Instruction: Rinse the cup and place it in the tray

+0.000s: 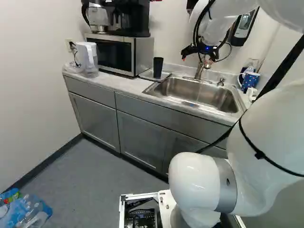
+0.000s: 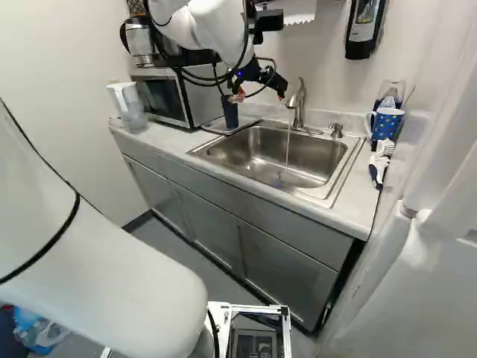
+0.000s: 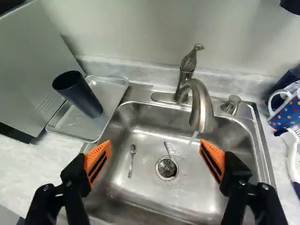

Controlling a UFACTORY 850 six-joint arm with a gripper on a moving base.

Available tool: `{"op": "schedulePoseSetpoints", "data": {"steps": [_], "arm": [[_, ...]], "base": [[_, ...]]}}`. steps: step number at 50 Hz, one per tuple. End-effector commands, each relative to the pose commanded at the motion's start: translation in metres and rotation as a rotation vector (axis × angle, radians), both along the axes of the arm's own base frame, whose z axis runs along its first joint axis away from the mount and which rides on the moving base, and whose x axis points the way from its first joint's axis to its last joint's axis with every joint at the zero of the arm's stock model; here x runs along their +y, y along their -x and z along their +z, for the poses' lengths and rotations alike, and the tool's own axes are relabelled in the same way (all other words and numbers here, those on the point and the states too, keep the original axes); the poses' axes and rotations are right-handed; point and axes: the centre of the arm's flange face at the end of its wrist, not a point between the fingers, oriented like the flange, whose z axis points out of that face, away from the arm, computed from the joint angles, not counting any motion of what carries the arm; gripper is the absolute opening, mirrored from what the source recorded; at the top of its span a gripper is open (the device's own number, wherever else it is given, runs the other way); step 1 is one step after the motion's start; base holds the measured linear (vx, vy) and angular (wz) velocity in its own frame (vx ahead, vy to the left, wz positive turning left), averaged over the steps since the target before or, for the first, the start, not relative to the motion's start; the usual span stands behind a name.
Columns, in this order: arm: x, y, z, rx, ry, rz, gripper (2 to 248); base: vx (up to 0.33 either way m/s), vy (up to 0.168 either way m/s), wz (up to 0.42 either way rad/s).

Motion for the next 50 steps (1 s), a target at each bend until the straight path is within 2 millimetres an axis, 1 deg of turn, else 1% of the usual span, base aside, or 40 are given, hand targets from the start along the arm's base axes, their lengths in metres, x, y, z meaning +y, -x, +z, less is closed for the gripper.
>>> {"op": "schedulePoseSetpoints", "data": {"steps": [14, 43, 50], "arm": [[0.002, 0.017, -0.001, -0.005, 0.002, -0.008, 247], [0.002, 0.017, -0.001, -0.005, 0.002, -0.008, 247], [0.002, 0.017, 0.003, -0.013, 0.004, -0.008, 247]], "base": [[0.000, 0.000, 0.000], [0.000, 0.000, 0.000], [0.000, 0.000, 0.000]]}}
